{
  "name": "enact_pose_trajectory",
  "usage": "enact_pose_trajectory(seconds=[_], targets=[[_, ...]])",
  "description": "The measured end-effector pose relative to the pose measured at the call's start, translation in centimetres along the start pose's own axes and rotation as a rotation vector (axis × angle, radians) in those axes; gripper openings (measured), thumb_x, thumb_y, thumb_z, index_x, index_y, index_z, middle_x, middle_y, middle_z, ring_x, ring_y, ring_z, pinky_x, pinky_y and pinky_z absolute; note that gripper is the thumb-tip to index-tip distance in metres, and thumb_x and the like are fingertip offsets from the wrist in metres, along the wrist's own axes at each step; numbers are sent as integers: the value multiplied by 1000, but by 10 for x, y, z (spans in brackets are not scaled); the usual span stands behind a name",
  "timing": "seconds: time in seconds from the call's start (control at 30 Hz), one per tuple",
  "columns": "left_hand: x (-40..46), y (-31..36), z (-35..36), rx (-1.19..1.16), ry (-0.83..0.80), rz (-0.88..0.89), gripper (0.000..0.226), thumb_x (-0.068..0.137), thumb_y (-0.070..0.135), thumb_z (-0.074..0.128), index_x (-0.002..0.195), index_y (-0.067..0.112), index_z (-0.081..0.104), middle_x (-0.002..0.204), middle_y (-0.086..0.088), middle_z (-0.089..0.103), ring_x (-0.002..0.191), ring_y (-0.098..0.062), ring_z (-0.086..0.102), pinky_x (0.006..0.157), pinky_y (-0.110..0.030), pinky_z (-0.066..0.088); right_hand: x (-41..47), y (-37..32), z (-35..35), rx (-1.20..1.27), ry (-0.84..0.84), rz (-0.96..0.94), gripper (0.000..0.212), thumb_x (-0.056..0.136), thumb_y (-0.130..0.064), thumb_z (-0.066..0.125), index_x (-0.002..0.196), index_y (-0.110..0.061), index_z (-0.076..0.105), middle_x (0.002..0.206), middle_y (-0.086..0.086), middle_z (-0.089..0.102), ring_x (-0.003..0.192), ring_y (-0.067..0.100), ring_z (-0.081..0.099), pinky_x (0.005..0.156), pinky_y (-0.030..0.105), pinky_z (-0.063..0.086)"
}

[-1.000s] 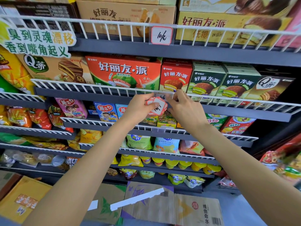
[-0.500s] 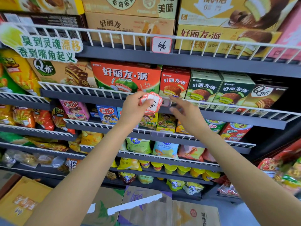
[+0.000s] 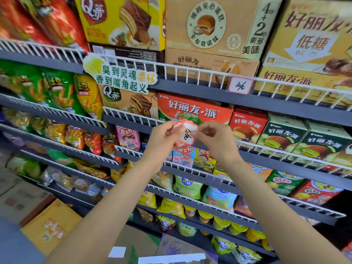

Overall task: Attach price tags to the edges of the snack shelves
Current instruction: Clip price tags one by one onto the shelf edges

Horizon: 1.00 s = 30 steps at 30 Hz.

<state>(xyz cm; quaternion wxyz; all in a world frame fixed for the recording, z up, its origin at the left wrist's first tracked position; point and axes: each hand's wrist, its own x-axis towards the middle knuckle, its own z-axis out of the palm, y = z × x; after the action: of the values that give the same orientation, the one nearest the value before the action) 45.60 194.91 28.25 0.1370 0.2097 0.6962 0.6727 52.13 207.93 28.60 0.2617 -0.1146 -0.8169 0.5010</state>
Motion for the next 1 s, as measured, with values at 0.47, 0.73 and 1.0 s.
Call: enact_pose_trajectory(seconds=[0.47, 0.73, 1.0], targets=[[4, 1, -281, 118, 176, 27, 18, 90, 22, 61, 106, 15, 62, 98, -7, 68, 96, -26, 64, 84, -41, 56, 30, -111, 252, 11, -149, -65, 5, 82, -13, 69, 78, -10, 67, 65, 5, 65, 64, 19, 63, 66, 33, 50], [24, -27, -435, 259, 159, 33, 5, 95, 18, 51, 100, 17, 49, 84, 2, 52, 76, -16, 51, 87, -47, 49, 52, -142, 423, 62, -101, -7, 18, 84, -7, 64, 78, -22, 56, 66, -3, 57, 64, 12, 56, 61, 23, 44], [79, -68, -546, 283, 128, 25, 9, 94, 16, 52, 94, 24, 54, 84, -4, 55, 77, -19, 50, 82, -48, 51, 103, -145, 542, 5, -132, -27, 5, 88, -13, 60, 88, -18, 59, 74, 3, 63, 67, 18, 61, 55, 18, 43]])
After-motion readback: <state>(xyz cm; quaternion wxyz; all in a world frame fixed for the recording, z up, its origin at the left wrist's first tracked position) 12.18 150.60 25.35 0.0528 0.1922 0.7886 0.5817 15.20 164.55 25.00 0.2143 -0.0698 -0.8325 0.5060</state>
